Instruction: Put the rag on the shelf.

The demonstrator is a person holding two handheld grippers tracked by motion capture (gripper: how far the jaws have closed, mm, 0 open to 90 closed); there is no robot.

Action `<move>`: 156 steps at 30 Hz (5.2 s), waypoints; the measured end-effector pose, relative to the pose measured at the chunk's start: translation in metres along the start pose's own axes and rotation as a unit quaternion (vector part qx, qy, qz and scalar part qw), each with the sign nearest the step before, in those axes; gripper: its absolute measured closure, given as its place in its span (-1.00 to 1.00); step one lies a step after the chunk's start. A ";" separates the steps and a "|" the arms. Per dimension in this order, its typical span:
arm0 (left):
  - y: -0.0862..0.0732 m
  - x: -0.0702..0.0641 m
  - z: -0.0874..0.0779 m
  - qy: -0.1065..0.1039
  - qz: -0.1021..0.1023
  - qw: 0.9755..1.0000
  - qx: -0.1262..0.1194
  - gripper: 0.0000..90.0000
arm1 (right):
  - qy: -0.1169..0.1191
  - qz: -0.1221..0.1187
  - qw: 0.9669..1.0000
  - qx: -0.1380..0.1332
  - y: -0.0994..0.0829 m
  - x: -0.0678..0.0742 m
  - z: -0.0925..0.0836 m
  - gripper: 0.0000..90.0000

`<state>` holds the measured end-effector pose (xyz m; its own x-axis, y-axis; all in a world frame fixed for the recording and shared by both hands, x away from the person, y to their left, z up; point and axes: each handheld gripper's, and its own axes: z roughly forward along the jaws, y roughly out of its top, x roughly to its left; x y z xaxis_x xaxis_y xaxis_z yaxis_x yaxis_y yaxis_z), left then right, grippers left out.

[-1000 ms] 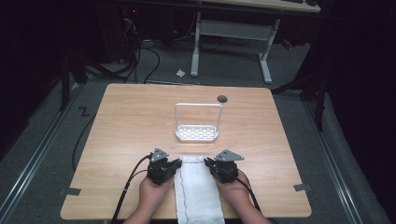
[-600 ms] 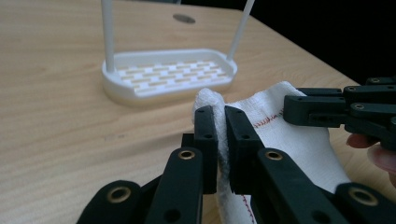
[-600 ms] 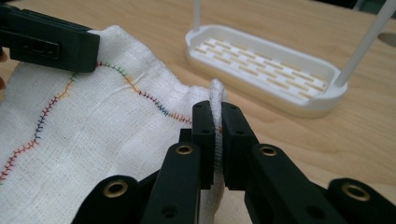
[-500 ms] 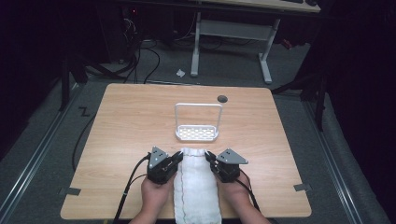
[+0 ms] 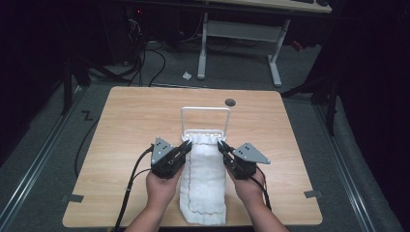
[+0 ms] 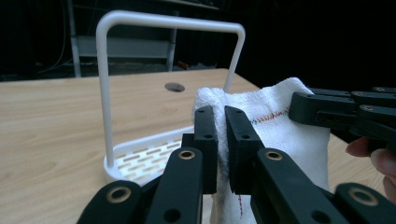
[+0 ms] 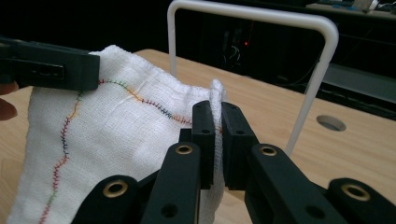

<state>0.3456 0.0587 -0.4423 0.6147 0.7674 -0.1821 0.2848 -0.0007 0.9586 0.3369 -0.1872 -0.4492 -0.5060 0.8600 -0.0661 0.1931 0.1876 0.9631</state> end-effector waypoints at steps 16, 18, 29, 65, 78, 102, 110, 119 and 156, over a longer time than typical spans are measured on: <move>0.046 -0.011 -0.017 -0.010 0.033 0.998 -0.058 0.88 | -0.005 -0.014 0.998 -0.065 0.050 -0.001 -0.021 0.91; 0.051 -0.012 -0.018 -0.012 0.033 0.997 -0.065 0.88 | -0.005 -0.016 0.997 -0.073 0.056 -0.001 -0.023 0.90; 0.078 -0.013 -0.021 -0.011 0.054 0.994 -0.090 0.88 | -0.007 -0.020 0.995 -0.097 0.081 -0.007 -0.027 0.90; 0.149 0.028 0.046 0.005 0.103 0.991 -0.087 0.88 | -0.020 0.024 0.994 -0.103 0.141 -0.063 0.032 0.91; 0.160 0.047 0.070 0.014 0.089 0.993 -0.076 0.88 | -0.019 0.029 0.995 -0.092 0.153 -0.082 0.064 0.90; 0.162 0.085 0.129 0.062 0.065 0.996 0.013 0.86 | -0.020 0.041 0.999 -0.009 0.149 -0.111 0.129 0.90; 0.148 0.095 0.148 0.060 0.048 0.995 0.069 0.84 | -0.038 0.016 0.998 0.044 0.137 -0.112 0.147 0.89; 0.136 0.103 0.154 0.036 0.031 0.993 0.104 0.46 | -0.045 0.028 0.996 0.071 0.123 -0.115 0.154 0.59; 0.115 0.091 0.064 0.034 0.044 0.998 0.043 0.18 | -0.033 0.016 0.998 0.052 0.108 -0.098 0.076 0.31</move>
<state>0.4810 0.0875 -0.3622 0.5900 0.8034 -0.0802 0.2962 -0.1230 0.9472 0.4710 -0.2154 -0.3583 -0.4424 0.8951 -0.0553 0.2971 0.2045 0.9327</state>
